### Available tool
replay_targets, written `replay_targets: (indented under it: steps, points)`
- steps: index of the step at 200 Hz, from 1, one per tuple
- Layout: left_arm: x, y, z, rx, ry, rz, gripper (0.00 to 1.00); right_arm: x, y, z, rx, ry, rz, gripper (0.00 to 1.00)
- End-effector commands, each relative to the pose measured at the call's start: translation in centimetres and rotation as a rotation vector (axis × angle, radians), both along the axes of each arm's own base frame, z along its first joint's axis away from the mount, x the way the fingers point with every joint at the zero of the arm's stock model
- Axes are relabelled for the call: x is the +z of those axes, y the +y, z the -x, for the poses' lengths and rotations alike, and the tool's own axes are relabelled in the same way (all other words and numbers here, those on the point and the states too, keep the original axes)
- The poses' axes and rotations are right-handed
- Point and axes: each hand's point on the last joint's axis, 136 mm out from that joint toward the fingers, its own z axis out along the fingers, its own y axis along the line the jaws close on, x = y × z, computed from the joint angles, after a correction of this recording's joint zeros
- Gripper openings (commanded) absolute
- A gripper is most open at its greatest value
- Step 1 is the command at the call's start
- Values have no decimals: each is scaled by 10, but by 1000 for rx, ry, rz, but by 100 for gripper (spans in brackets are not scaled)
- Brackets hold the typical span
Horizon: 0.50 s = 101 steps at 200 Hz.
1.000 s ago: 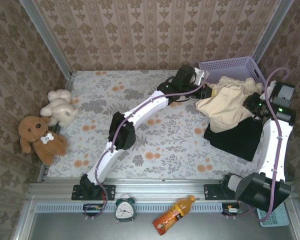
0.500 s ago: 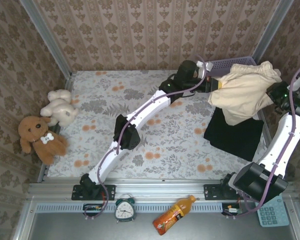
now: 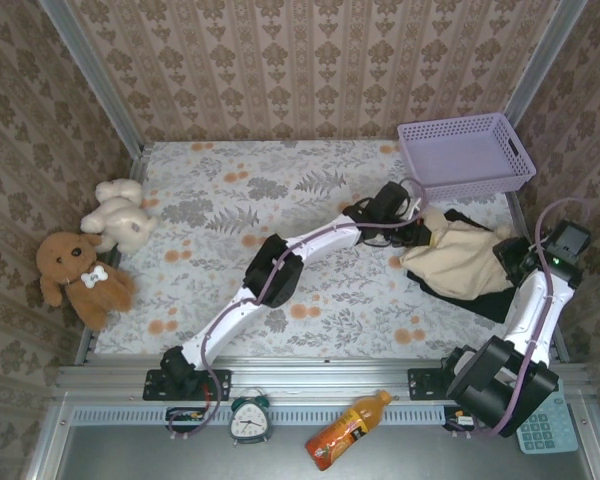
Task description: Fold and stack the mixed laundry pile
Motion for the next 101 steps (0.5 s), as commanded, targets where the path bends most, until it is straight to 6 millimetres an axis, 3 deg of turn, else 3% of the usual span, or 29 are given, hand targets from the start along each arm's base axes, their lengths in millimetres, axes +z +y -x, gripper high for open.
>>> replay_targets:
  steps: [1,6,16,20,23,25,47,72,87,101]
  points:
    - [52,5,1,-21,-54,66,50,15,-19,6,-56,3,113,66]
    - [53,8,-1,-18,-55,62,57,17,-22,9,-64,14,125,72]
    - [59,16,-7,-6,-60,61,70,27,-26,10,-67,22,152,74]
    - [62,19,-10,2,-67,61,82,31,-26,10,-63,18,160,74]
    - [64,23,-14,12,-73,59,96,34,-26,10,-62,16,164,74]
    - [65,25,-16,19,-78,57,99,37,-26,10,-61,13,168,74]
    - [89,52,-40,104,-174,39,100,56,-13,-2,-18,-84,158,69]
    - [113,86,-56,171,-263,33,100,63,19,-27,102,-183,119,51]
    - [119,107,-62,206,-281,39,100,52,43,-49,204,-204,98,42]
    - [122,127,-67,245,-290,43,100,22,52,-59,227,-151,37,35]
